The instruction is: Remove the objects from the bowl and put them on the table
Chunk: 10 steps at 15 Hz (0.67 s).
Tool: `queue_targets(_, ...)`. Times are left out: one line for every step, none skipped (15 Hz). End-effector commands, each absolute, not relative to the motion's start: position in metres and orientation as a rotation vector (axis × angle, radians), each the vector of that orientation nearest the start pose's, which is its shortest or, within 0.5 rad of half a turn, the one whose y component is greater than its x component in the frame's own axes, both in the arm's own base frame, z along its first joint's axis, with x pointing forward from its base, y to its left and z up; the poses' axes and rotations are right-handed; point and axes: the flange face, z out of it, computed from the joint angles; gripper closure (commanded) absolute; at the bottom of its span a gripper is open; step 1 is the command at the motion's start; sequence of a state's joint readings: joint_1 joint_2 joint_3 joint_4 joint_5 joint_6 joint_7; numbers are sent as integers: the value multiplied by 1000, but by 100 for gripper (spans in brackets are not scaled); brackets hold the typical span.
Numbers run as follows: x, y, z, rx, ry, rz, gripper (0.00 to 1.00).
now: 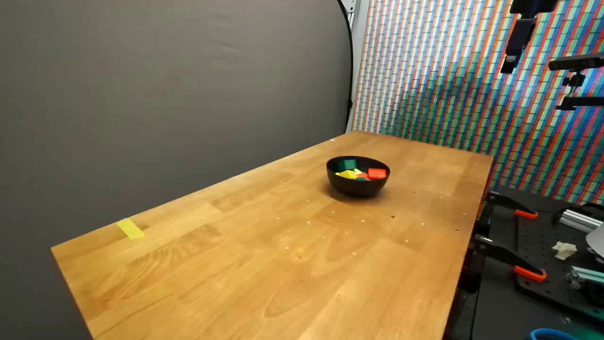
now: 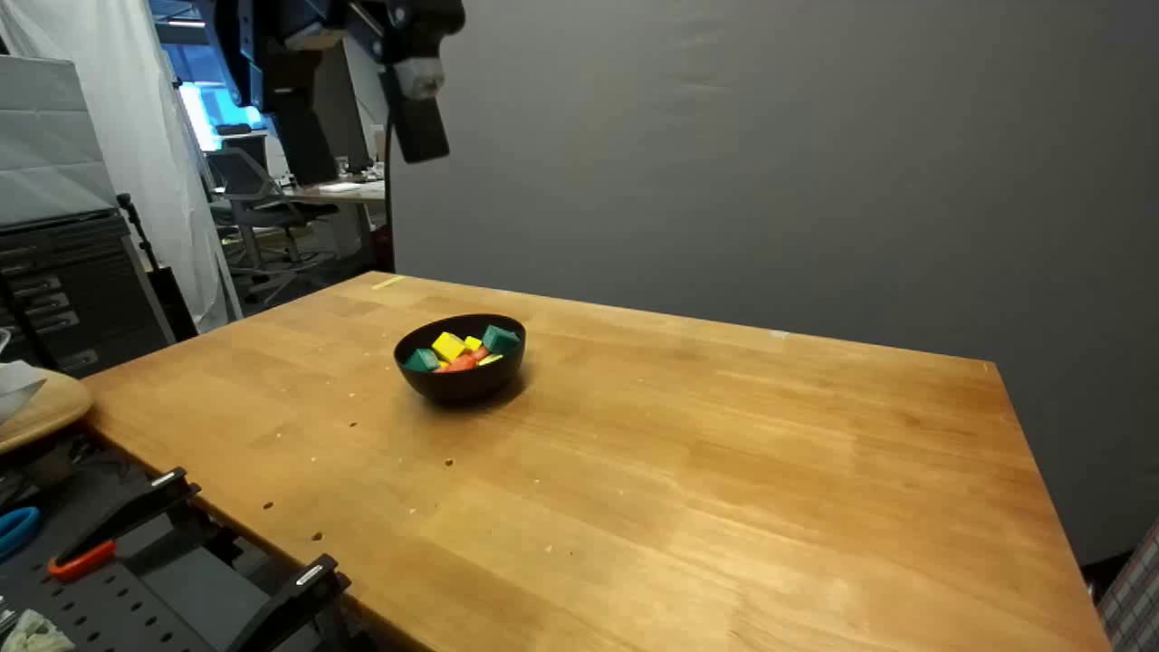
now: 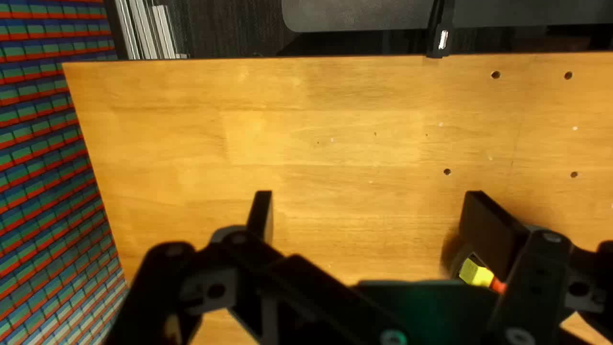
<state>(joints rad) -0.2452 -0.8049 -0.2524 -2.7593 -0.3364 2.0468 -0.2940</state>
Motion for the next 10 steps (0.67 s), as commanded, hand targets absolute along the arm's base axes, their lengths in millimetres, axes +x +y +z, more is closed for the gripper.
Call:
queue_targets(274, -164, 440, -3288, -11, -65, 0)
queue_targets(274, -164, 441, -3289, -10, -67, 0)
queue_targets(274, -164, 441, -3289, -10, -68, 0)
queue_targets(275, -162, 441, -3293, -174, -51, 0)
queue_targets(276, -162, 440, -3286, -293, -52, 0)
queue_targets(278, -163, 440, -3294, -370, -67, 0)
queue_targets(281, -163, 440, -3303, -456, -70, 0)
queue_targets(286, -161, 442, -3299, -537, -84, 0)
queue_targets(290, -157, 444, -3286, -620, -99, 0)
queue_targets(294, -152, 448, -3250, -689, -144, 0)
